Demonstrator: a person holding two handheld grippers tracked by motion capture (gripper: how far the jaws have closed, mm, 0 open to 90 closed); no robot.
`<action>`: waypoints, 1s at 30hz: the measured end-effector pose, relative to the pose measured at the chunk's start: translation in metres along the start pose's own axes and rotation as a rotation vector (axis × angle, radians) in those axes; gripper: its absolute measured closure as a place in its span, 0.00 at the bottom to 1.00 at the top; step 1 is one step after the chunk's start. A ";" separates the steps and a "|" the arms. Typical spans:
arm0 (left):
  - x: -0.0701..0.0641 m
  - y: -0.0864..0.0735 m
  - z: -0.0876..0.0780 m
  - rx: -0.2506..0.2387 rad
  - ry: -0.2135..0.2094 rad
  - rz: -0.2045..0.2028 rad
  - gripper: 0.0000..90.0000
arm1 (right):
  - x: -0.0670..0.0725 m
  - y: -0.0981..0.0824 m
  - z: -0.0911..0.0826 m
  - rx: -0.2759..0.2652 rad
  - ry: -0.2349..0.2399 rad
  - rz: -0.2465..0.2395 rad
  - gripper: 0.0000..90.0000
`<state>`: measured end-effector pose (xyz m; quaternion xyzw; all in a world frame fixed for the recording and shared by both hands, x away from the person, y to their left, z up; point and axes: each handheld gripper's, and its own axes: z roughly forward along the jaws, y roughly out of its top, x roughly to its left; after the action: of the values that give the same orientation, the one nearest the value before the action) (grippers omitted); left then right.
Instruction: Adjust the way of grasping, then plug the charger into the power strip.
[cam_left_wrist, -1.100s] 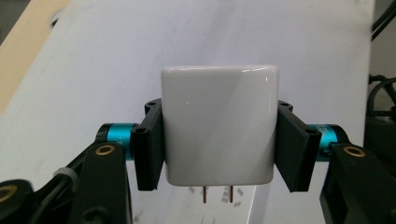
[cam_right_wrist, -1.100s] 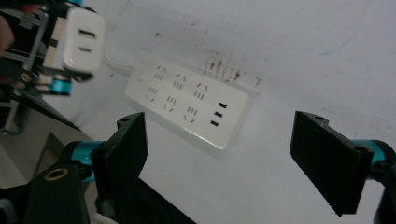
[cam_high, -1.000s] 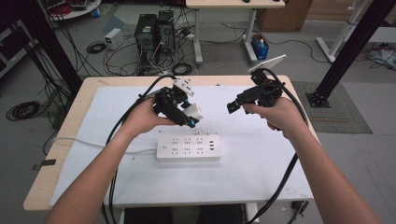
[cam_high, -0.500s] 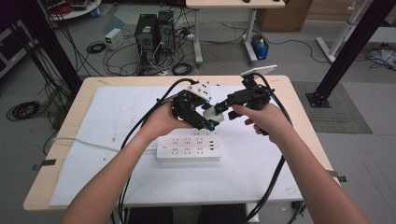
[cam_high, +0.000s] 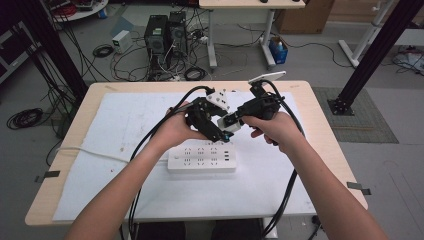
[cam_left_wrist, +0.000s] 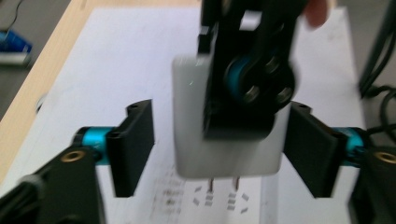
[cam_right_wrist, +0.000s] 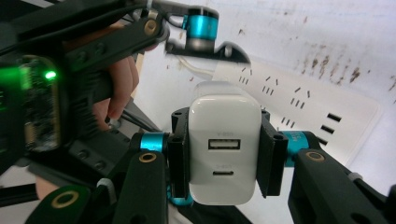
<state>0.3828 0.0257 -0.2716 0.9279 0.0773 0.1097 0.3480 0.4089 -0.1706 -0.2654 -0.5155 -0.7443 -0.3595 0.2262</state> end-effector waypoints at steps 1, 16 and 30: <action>0.001 -0.003 0.000 0.023 0.009 -0.007 0.26 | 0.000 0.001 -0.002 -0.005 -0.002 -0.013 0.69; 0.033 -0.083 -0.036 0.515 0.151 -0.232 0.19 | 0.042 0.014 -0.005 0.180 -0.538 -0.477 0.69; 0.035 -0.125 -0.059 0.555 0.157 -0.323 0.19 | 0.056 0.021 0.025 0.308 -0.565 -0.678 0.69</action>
<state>0.3925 0.1642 -0.3059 0.9517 0.2770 0.0992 0.0879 0.4093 -0.1130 -0.2358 -0.2813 -0.9479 -0.1438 -0.0417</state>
